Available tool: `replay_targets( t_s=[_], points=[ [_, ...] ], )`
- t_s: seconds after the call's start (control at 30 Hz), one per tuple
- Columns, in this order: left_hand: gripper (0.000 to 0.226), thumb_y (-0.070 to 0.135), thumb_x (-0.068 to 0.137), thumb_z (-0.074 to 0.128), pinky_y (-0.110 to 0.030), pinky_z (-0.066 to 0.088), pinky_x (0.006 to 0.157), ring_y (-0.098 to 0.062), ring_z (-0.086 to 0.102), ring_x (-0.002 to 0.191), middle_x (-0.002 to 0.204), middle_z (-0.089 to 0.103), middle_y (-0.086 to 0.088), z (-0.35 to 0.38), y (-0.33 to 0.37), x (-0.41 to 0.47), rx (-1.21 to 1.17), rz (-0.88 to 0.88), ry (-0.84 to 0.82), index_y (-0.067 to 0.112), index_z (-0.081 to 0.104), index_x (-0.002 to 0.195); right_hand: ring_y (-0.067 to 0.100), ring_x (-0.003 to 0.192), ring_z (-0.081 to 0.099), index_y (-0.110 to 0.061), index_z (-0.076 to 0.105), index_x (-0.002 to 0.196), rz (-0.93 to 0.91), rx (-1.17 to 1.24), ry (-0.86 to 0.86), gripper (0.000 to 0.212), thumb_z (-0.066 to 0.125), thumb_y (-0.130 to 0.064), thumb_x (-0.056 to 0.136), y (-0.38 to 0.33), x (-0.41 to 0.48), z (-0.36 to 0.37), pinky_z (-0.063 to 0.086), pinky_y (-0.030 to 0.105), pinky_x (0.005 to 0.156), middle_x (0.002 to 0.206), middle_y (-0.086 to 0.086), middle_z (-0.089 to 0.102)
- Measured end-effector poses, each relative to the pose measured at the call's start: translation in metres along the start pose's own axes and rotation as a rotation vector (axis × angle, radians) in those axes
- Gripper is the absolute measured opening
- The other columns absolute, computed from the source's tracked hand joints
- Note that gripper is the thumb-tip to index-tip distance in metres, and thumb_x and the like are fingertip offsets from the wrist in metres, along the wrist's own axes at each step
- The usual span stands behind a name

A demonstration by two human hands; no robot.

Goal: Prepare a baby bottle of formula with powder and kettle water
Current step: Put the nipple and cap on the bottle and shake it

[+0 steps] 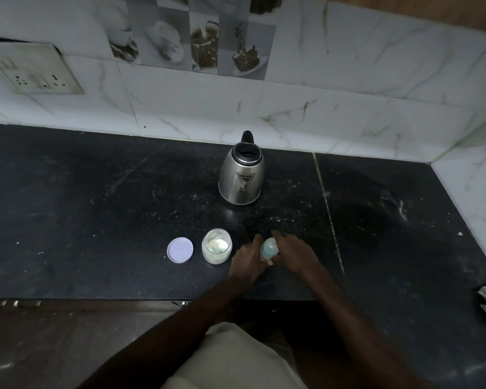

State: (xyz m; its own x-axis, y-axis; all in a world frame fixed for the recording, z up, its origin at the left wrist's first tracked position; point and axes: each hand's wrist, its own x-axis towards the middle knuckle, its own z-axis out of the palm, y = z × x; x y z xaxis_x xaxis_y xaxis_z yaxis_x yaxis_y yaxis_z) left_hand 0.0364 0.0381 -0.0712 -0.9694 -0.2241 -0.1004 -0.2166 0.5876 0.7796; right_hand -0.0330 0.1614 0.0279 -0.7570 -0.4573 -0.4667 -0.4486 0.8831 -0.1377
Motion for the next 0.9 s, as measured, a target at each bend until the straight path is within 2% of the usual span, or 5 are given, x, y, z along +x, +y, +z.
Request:
replay_targets(
  t_s=[0.27, 0.53, 0.63, 0.77, 0.9],
  points=[
    [0.063, 0.063, 0.074, 0.066, -0.049, 0.058, 0.070, -0.038, 0.073, 0.091, 0.100, 0.075, -0.008, -0.002, 0.001, -0.003, -0.042, -0.029, -0.014, 0.021, 0.048, 0.117, 0.037, 0.126, 0.060, -0.022, 0.027, 0.160, 0.023, 0.115, 0.045, 0.085, 0.073, -0.032, 0.089, 0.008, -0.002, 0.012, 0.053, 0.049, 0.098, 0.146, 0.015, 0.055],
    [0.051, 0.034, 0.083, 0.082, -0.045, 0.057, 0.072, -0.032, 0.073, 0.097, 0.109, 0.074, -0.005, 0.001, 0.000, -0.007, -0.039, -0.039, -0.030, 0.022, 0.049, 0.121, 0.036, 0.134, 0.054, -0.022, 0.023, 0.162, 0.028, 0.160, 0.060, 0.093, 0.077, -0.035, 0.087, 0.016, 0.000, 0.017, 0.050, 0.052, 0.104, 0.153, 0.015, 0.049],
    [0.065, 0.026, 0.081, 0.083, -0.046, 0.056, 0.081, -0.034, 0.070, 0.108, 0.122, 0.070, -0.007, 0.001, 0.001, -0.010, 0.016, -0.045, -0.076, 0.022, 0.046, 0.134, 0.034, 0.134, 0.055, -0.022, 0.024, 0.162, 0.035, 0.155, 0.070, 0.090, 0.076, -0.031, 0.088, 0.015, 0.001, 0.020, 0.051, 0.050, 0.103, 0.152, 0.014, 0.050],
    [0.091, 0.019, 0.087, 0.080, -0.047, 0.050, 0.106, -0.033, 0.057, 0.135, 0.155, 0.051, -0.010, 0.003, 0.000, -0.016, 0.032, -0.043, -0.097, 0.017, 0.028, 0.162, 0.033, 0.135, 0.054, -0.022, 0.026, 0.162, 0.039, 0.154, 0.077, 0.090, 0.078, -0.029, 0.088, 0.014, 0.002, 0.022, 0.050, 0.049, 0.104, 0.153, 0.012, 0.050],
    [0.087, 0.019, 0.090, 0.076, -0.045, 0.050, 0.105, -0.035, 0.058, 0.134, 0.156, 0.051, -0.014, 0.002, 0.003, -0.016, 0.018, -0.029, -0.065, 0.013, 0.028, 0.163, 0.032, 0.133, 0.056, -0.022, 0.027, 0.161, 0.038, 0.178, 0.086, 0.090, 0.078, -0.028, 0.088, 0.014, 0.006, 0.024, 0.051, 0.048, 0.103, 0.151, 0.012, 0.053]
  ],
)
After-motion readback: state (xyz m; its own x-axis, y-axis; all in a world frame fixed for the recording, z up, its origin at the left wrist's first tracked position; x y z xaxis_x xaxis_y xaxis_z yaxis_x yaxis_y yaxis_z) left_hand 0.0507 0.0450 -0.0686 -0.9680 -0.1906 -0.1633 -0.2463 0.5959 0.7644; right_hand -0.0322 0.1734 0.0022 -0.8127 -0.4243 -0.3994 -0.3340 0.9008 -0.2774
